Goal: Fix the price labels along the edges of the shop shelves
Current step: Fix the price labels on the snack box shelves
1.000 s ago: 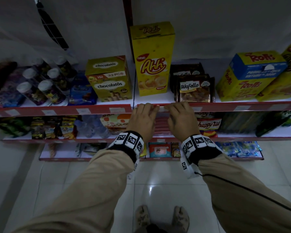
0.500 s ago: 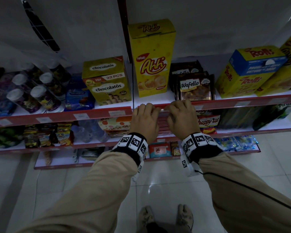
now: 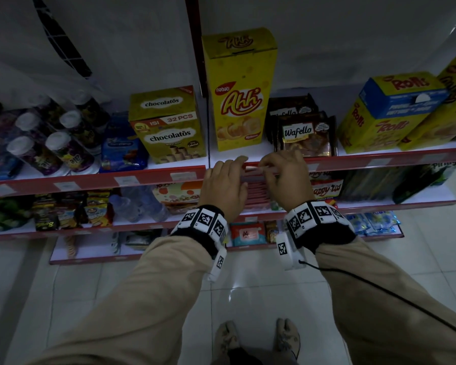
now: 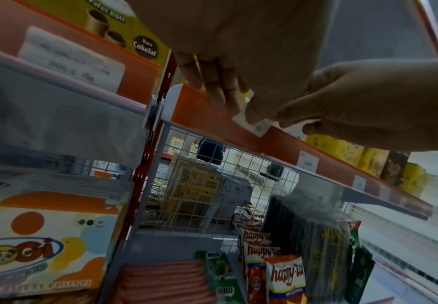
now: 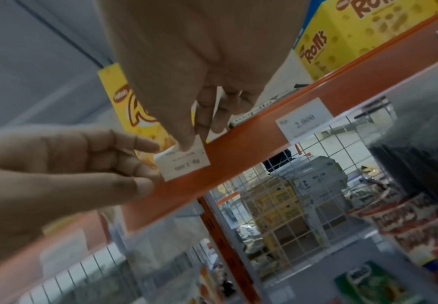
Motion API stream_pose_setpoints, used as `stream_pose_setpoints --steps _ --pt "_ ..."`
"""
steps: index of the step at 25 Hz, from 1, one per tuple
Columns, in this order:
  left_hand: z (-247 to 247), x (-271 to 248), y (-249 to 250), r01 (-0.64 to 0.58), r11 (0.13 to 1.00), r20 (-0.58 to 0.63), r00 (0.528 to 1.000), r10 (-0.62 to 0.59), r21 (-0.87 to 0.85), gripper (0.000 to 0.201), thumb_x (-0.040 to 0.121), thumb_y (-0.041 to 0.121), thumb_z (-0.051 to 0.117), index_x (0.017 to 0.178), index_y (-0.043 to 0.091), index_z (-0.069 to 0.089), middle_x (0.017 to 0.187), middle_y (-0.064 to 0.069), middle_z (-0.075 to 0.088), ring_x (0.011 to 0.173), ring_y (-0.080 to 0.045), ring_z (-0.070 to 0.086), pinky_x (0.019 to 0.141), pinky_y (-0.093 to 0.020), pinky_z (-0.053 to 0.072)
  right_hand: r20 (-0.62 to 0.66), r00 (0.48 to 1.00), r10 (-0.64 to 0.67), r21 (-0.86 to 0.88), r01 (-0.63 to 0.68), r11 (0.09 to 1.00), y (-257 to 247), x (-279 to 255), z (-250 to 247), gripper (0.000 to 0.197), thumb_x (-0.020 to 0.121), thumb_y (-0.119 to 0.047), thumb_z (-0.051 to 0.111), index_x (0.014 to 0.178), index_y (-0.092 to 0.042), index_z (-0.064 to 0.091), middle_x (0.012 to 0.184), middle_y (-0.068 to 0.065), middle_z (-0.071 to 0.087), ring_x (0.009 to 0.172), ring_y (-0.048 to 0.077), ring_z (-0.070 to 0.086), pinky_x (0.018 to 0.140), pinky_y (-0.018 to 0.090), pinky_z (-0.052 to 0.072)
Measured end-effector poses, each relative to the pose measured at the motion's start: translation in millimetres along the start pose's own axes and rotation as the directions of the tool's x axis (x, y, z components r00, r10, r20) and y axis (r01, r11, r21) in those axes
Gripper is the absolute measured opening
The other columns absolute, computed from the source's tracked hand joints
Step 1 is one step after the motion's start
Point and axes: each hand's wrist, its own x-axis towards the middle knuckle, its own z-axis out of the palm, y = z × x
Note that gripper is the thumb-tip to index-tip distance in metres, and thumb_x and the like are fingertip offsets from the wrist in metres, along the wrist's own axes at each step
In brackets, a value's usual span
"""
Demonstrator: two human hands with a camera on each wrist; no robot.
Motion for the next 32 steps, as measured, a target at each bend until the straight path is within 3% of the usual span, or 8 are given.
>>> stream_pose_setpoints --steps 3,7,12,14,19,25,28,32 --pt "-1.6 3.9 -2.0 0.094 0.96 -0.027 0.994 -0.105 -0.265 0.049 0.091 0.022 0.053 0.138 0.014 0.041 0.103 0.0 0.063 0.103 -0.023 0.049 0.089 -0.037 0.04 -0.106 0.979 0.175 0.327 -0.132 0.936 -8.6 1.2 -2.2 0.009 0.088 -0.003 0.059 0.091 -0.008 0.066 0.084 0.002 0.065 0.081 0.015 0.06 0.076 0.024 0.049" --pt "-4.2 12.0 -3.3 0.149 0.904 -0.044 0.982 -0.182 -0.401 0.035 0.095 0.029 0.052 0.127 0.014 0.056 0.093 -0.001 0.068 0.099 -0.025 0.057 0.085 -0.038 0.048 0.012 0.893 0.45 0.675 -0.34 0.656 -16.4 3.0 1.5 0.011 0.086 -0.006 0.066 0.096 -0.002 0.064 0.084 0.005 0.066 0.072 0.004 0.062 0.066 0.015 0.051" --pt "-4.0 15.2 -6.9 0.138 0.864 -0.054 0.981 -0.187 -0.485 0.023 0.095 0.028 0.055 0.102 0.009 0.066 0.094 -0.009 0.068 0.093 -0.028 0.06 0.08 -0.041 0.05 0.172 0.864 0.473 0.777 -0.414 0.475 -24.0 -1.8 11.7 0.012 0.085 -0.005 0.068 0.095 -0.001 0.064 0.092 0.023 0.066 0.08 0.027 0.065 0.076 0.036 0.054" --pt "-4.0 15.6 -7.8 0.15 0.874 -0.033 0.982 -0.186 -0.462 0.02 0.094 0.026 0.057 0.098 0.007 0.064 0.092 -0.011 0.067 0.091 -0.029 0.059 0.078 -0.039 0.049 0.169 0.872 0.459 0.762 -0.411 0.5 -24.9 -2.4 14.6 0.014 0.084 -0.003 0.068 0.096 0.001 0.062 0.094 0.026 0.066 0.09 0.034 0.065 0.084 0.039 0.053" --pt "-8.0 16.3 -11.4 0.178 0.9 0.02 0.983 -0.185 -0.398 0.019 0.092 0.031 0.059 0.1 0.013 0.059 0.093 -0.008 0.063 0.083 -0.021 0.057 0.068 -0.025 0.04 0.088 0.926 0.368 0.701 -0.32 0.637 -24.0 5.3 10.9 0.015 0.088 -0.005 0.064 0.102 -0.004 0.063 0.078 0.002 0.061 0.076 0.013 0.059 0.07 0.018 0.049" --pt "-11.6 21.5 -15.0 0.165 0.883 0.029 0.985 -0.169 -0.439 0.014 0.089 0.026 0.064 0.09 0.013 0.062 0.085 -0.006 0.067 0.079 -0.022 0.062 0.072 -0.036 0.052 0.046 0.94 0.337 0.613 -0.293 0.734 -10.7 -1.2 2.8 0.007 0.084 -0.01 0.07 0.088 -0.004 0.068 0.077 0.004 0.067 0.069 0.008 0.062 0.063 0.016 0.049" --pt "-15.0 25.2 -19.0 0.14 0.919 0.071 0.99 -0.122 -0.369 0.012 0.09 0.027 0.062 0.091 0.015 0.061 0.087 -0.006 0.066 0.08 -0.023 0.06 0.072 -0.038 0.052 -0.013 0.949 0.314 0.524 -0.261 0.811 -4.1 -1.0 -2.6 0.013 0.086 -0.004 0.065 0.098 -0.009 0.066 0.087 0.0 0.066 0.075 0.004 0.059 0.07 0.018 0.047" --pt "-18.5 27.3 -19.2 0.073 0.972 0.105 0.993 -0.05 -0.222 0.008 0.091 0.023 0.06 0.096 0.018 0.061 0.092 -0.006 0.063 0.085 -0.026 0.057 0.073 -0.036 0.048 0.021 1.0 0.0 0.289 -0.006 0.957 -7.7 10.7 -11.1 0.032 0.084 -0.006 0.064 0.116 -0.013 0.064 0.11 0.006 0.062 0.099 0.017 0.053 0.082 0.024 0.041"
